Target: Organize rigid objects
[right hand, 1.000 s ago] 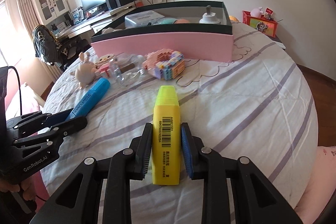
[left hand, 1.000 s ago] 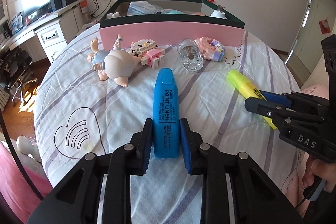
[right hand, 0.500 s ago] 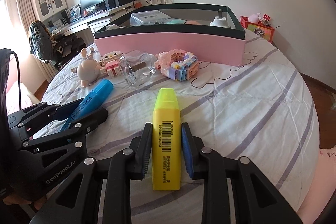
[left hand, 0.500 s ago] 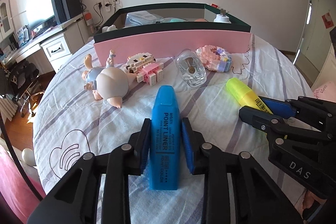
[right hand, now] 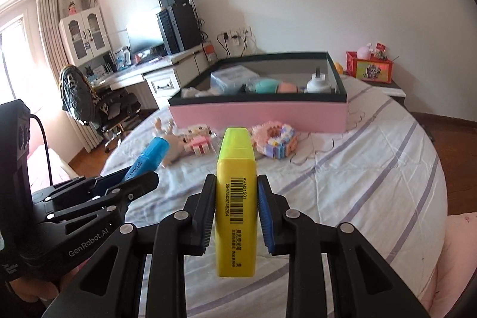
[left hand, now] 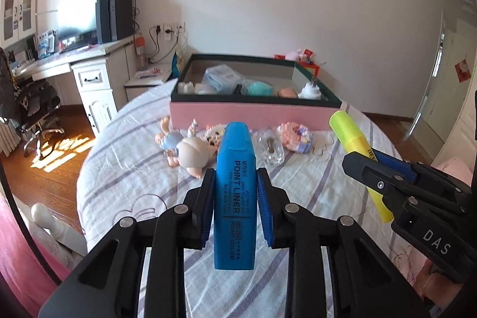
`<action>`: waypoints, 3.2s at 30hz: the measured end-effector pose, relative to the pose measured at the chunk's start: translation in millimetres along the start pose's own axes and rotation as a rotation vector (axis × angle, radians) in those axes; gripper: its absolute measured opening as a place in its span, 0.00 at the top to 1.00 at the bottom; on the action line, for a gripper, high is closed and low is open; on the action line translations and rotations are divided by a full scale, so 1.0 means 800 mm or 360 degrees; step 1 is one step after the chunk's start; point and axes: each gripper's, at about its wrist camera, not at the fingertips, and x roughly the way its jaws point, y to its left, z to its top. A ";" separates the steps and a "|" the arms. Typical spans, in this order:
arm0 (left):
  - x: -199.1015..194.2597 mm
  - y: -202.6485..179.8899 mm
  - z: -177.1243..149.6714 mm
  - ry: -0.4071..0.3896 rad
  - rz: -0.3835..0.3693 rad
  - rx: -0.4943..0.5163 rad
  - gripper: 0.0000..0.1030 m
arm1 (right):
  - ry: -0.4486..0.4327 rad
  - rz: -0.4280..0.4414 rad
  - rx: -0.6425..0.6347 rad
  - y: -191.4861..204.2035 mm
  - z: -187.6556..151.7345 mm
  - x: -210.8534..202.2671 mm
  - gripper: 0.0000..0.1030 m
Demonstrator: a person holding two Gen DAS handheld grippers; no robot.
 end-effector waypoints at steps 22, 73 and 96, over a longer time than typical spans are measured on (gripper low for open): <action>-0.221 -0.037 0.032 -0.0604 0.0151 0.0132 0.74 | -0.0531 -0.0052 -0.0290 0.111 0.046 -0.179 0.73; 0.261 0.016 0.163 0.0240 0.0205 0.0178 0.73 | 0.0204 -0.0184 -0.0154 -0.072 0.144 0.225 0.73; -0.009 0.016 0.111 -0.0225 0.0282 0.0036 0.00 | -0.0196 -0.0248 -0.0114 0.015 0.114 -0.008 0.00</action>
